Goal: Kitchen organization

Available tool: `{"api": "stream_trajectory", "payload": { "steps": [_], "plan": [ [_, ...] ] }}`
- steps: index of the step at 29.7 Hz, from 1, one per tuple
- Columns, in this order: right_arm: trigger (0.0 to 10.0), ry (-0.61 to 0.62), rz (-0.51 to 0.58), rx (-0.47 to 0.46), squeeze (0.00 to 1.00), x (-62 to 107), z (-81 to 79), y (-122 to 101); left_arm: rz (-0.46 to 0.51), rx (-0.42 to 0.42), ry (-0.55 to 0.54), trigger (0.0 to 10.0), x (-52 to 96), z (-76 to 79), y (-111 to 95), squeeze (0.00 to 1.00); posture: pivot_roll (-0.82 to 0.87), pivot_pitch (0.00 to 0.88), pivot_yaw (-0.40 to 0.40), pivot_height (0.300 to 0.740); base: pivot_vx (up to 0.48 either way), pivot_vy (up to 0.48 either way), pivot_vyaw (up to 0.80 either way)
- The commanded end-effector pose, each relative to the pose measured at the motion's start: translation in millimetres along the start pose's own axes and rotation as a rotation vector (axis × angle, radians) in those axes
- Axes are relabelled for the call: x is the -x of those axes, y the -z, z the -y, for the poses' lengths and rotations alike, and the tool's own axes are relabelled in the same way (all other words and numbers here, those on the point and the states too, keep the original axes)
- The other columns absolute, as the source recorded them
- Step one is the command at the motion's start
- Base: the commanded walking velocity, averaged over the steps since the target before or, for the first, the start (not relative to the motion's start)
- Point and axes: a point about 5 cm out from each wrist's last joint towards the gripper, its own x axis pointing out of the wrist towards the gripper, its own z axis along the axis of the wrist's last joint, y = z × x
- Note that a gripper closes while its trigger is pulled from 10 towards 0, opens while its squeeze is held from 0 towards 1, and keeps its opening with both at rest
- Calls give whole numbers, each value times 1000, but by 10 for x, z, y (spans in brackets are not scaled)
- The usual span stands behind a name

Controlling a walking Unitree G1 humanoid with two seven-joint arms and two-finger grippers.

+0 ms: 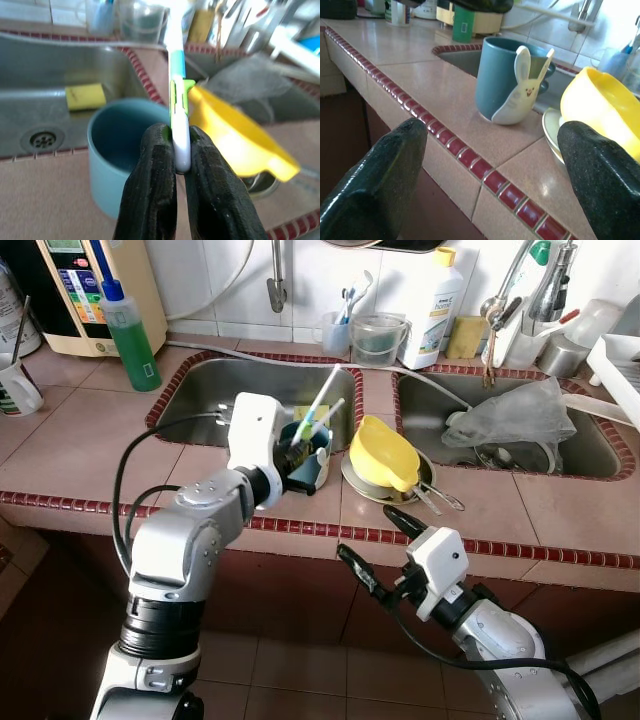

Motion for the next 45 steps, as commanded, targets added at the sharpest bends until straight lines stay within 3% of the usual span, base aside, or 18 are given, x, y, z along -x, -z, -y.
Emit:
{"api": "stream_trajectory", "payload": {
  "steps": [1,2,7,9,10,11,12,13,18,24,26,31,36,37,45],
  "plan": [
    [10000,-1,5,-5,0,-28,6,-16,95,9,27,10000,42,4,-179,0,-72,50,-2,740,0,0,0],
    [10000,4,27,-16,0,-62,22,-54,168,107,46,10000,78,-57,-257,0,-68,42,-2,740,0,0,0],
    [10000,36,73,-45,0,-113,82,-127,268,177,34,10000,102,-123,-315,0,-63,35,-1,740,0,0,0],
    [10000,63,108,-63,0,-149,129,-181,299,148,-10,10000,101,-163,-298,0,-62,29,0,740,0,0,0],
    [10000,109,152,-86,0,-194,194,-250,334,78,-55,10000,107,-193,-271,0,-58,22,-3,740,0,0,0],
    [10000,109,152,-86,0,-194,194,-250,334,78,-55,10000,107,-193,-271,0,-58,22,-3,740,0,0,0],
    [10000,139,180,-101,0,-221,233,-290,352,26,-79,10000,111,-206,-246,0,-57,15,-2,740,0,0,0],
    [10000,139,180,-101,0,-221,233,-290,352,26,-79,10000,111,-206,-246,0,-57,15,-2,740,0,0,0],
    [10000,382,313,-83,0,-340,549,-523,341,-162,-254,10000,96,-379,110,0,-45,0,-10,740,0,0,0],
    [10000,482,317,-56,0,-332,691,-540,365,-180,-226,10000,140,-400,234,0,-41,0,-13,740,0,0,0],
    [10000,568,312,-40,0,-293,795,-528,423,-125,-231,10000,200,-438,262,0,-40,0,-14,740,0,0,0],
    [10000,591,296,-39,0,-280,818,-477,449,-128,-237,10000,225,-448,300,0,-39,0,-17,740,0,0,0],
    [10000,595,246,-4,0,-189,740,-288,510,-204,-263,10000,389,-486,423,0,-39,0,-21,740,0,0,0],
    [10000,595,223,12,0,-151,709,-215,510,-176,-273,10000,436,-493,470,0,-37,0,-19,740,0,0,0],
    [10000,575,247,36,0,-201,701,-293,533,-188,-254,10000,421,-453,340,0,-28,0,-18,740,0,0,0]
  ]
}}
